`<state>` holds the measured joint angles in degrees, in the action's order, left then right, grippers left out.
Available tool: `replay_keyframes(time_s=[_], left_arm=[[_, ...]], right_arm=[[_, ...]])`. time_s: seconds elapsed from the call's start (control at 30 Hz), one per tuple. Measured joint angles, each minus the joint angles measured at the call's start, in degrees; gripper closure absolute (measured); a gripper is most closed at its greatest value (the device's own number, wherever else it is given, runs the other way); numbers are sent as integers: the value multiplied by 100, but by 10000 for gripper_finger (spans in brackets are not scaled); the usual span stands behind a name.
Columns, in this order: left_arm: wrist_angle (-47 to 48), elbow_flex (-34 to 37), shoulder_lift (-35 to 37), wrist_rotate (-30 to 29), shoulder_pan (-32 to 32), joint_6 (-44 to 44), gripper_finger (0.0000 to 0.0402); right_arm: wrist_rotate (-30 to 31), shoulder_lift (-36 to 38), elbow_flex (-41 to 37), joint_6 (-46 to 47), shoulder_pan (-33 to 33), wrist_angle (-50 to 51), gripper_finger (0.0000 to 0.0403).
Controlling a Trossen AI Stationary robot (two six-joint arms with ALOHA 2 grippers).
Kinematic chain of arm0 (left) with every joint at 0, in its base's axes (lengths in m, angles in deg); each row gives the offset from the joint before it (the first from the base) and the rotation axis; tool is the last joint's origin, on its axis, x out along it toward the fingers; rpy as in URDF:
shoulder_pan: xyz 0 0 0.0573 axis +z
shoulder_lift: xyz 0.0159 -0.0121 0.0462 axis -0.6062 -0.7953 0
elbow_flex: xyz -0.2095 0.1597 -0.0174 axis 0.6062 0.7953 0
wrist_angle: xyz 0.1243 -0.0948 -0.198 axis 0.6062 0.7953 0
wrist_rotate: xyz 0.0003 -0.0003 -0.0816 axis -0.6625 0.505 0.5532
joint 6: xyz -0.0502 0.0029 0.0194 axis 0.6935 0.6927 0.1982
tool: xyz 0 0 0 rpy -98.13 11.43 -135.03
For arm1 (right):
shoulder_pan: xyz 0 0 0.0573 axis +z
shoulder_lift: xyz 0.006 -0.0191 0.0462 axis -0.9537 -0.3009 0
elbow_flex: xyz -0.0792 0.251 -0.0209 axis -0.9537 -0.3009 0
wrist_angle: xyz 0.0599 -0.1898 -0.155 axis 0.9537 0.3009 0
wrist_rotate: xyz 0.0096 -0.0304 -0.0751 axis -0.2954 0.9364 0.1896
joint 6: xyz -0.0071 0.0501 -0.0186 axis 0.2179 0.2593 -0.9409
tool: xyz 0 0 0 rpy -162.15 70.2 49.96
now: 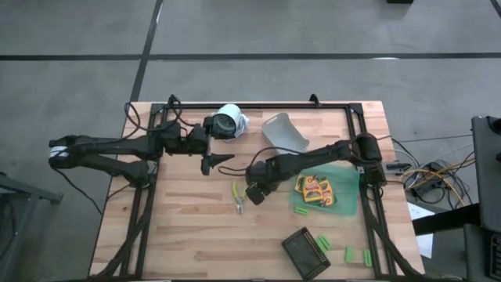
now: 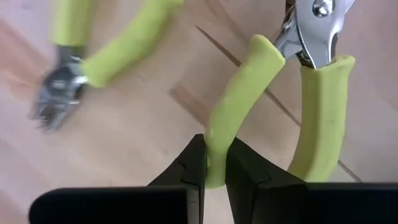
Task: Pick & Place School Supplies
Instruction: Put the green hole puncher into the gray bin
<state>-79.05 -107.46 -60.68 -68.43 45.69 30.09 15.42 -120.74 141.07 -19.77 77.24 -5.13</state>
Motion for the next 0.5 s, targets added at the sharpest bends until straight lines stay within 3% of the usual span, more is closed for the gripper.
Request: replay_keyframes(time_s=[0.5], left_arm=[[-5, 0, 0, -26, -1, -54, 74]], right_arm=[[766, 1321, -13, -563, -299, 664, 373]])
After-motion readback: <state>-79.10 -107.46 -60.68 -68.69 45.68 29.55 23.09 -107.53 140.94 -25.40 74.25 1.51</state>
